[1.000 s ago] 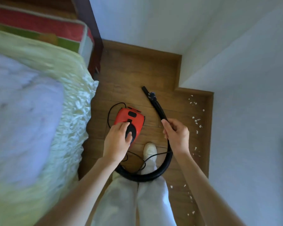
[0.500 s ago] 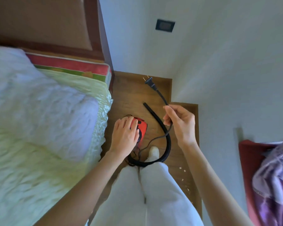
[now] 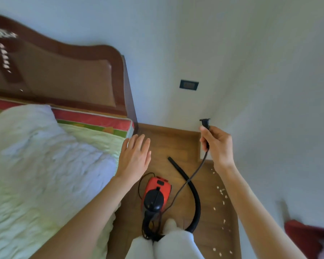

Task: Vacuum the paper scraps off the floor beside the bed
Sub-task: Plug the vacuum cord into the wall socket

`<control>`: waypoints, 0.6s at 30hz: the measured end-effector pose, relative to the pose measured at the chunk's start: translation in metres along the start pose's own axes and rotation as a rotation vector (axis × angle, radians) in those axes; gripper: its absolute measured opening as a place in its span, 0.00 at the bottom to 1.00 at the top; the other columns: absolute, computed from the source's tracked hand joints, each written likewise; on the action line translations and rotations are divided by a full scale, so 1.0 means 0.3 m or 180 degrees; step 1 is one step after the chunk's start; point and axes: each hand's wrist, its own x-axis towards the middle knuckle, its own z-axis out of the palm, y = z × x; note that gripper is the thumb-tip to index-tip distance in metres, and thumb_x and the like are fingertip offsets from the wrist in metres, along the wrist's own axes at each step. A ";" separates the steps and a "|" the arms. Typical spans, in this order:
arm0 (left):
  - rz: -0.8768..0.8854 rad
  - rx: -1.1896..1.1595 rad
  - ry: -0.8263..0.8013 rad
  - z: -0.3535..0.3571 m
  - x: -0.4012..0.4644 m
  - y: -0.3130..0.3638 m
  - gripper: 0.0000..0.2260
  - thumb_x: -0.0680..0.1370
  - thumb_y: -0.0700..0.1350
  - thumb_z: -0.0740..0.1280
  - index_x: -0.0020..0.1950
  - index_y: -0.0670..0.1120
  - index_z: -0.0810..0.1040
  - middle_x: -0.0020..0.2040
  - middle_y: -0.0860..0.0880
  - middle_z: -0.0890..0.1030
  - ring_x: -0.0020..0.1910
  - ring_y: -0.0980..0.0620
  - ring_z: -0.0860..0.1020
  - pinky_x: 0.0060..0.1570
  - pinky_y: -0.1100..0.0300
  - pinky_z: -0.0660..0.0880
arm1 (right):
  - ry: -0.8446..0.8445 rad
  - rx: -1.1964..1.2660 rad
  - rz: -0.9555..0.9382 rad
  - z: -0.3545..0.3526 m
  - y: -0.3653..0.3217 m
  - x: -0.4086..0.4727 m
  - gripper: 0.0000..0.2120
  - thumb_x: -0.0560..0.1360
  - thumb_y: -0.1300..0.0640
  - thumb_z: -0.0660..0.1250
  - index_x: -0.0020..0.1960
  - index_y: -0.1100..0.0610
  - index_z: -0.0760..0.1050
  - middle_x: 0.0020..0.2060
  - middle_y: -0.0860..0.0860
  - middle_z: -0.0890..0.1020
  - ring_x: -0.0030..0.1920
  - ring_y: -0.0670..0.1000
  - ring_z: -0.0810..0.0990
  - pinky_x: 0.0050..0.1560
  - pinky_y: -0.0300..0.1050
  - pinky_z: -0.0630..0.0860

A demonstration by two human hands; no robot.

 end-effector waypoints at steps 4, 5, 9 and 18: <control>-0.0052 0.0055 0.0064 0.008 0.163 0.020 0.17 0.79 0.48 0.59 0.63 0.41 0.76 0.62 0.41 0.77 0.61 0.40 0.73 0.59 0.45 0.72 | -0.0045 0.0155 -0.0045 -0.038 -0.038 0.172 0.16 0.78 0.56 0.66 0.35 0.63 0.74 0.26 0.52 0.74 0.25 0.48 0.69 0.27 0.38 0.68; -0.0071 0.0057 0.0064 0.010 0.206 0.024 0.17 0.79 0.47 0.61 0.63 0.41 0.76 0.62 0.41 0.76 0.61 0.40 0.73 0.60 0.45 0.71 | -0.0015 0.0188 -0.0060 -0.046 -0.050 0.213 0.15 0.79 0.56 0.66 0.37 0.65 0.76 0.27 0.52 0.74 0.25 0.48 0.69 0.27 0.39 0.68; -0.0017 0.0104 -0.0076 0.038 0.382 0.032 0.17 0.78 0.47 0.63 0.63 0.41 0.76 0.63 0.41 0.76 0.62 0.40 0.73 0.61 0.44 0.71 | 0.0300 0.0356 0.0002 -0.071 -0.095 0.402 0.14 0.79 0.56 0.65 0.46 0.69 0.77 0.28 0.51 0.74 0.25 0.47 0.68 0.27 0.40 0.66; 0.0233 -0.0034 -0.0383 0.216 0.852 -0.062 0.22 0.75 0.48 0.68 0.68 0.42 0.73 0.68 0.40 0.73 0.66 0.40 0.72 0.64 0.43 0.69 | 0.0646 0.0249 0.0589 0.075 0.011 0.856 0.10 0.79 0.55 0.66 0.48 0.62 0.80 0.30 0.51 0.76 0.27 0.47 0.70 0.29 0.41 0.69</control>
